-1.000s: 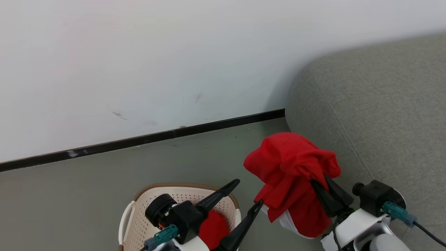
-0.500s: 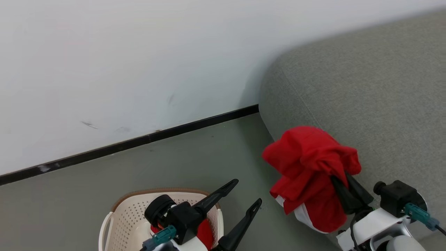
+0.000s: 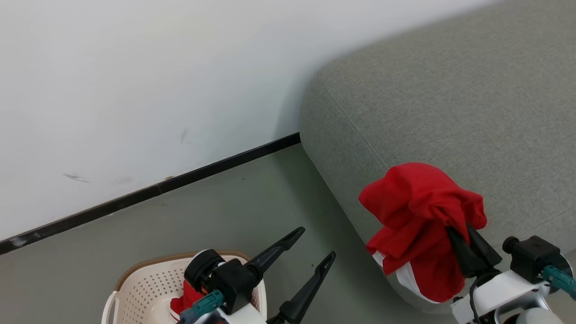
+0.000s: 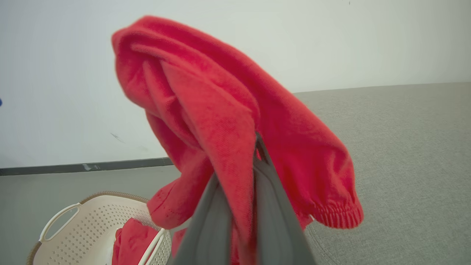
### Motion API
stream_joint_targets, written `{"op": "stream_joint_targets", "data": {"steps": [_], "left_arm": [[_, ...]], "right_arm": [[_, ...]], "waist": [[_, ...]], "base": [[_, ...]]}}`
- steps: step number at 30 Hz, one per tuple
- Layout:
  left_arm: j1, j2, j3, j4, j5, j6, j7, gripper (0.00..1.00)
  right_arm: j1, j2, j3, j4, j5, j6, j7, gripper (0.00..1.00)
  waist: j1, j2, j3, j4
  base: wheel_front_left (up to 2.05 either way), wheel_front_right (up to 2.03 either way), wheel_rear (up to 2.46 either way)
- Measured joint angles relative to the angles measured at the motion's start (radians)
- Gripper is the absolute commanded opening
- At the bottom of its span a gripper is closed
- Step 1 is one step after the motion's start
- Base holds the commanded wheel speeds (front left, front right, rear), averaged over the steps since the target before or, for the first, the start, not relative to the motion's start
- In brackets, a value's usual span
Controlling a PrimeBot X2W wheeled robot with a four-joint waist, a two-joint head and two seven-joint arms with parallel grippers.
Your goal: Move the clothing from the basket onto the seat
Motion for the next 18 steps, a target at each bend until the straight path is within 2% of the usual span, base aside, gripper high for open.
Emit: {"op": "stream_joint_targets", "data": {"steps": [11, 18], "left_arm": [[0.000, 0.004, 0.004, -0.004, 0.010, 0.018, -0.002, 1.00], [0.001, 0.005, 0.004, -0.013, 0.016, 0.022, -0.002, 1.00]], "right_arm": [[-0.008, 0.011, -0.015, 0.051, 0.102, 0.000, 0.000, 0.00], [-0.082, -0.012, -0.052, 0.111, 0.147, 0.000, 0.000, 0.00]], "waist": [[0.0000, 0.0000, 0.033, -0.047], [0.0001, 0.0000, 0.060, -0.051]], "base": [[0.00, 0.00, 0.00], [0.00, 0.00, 0.00]]}}
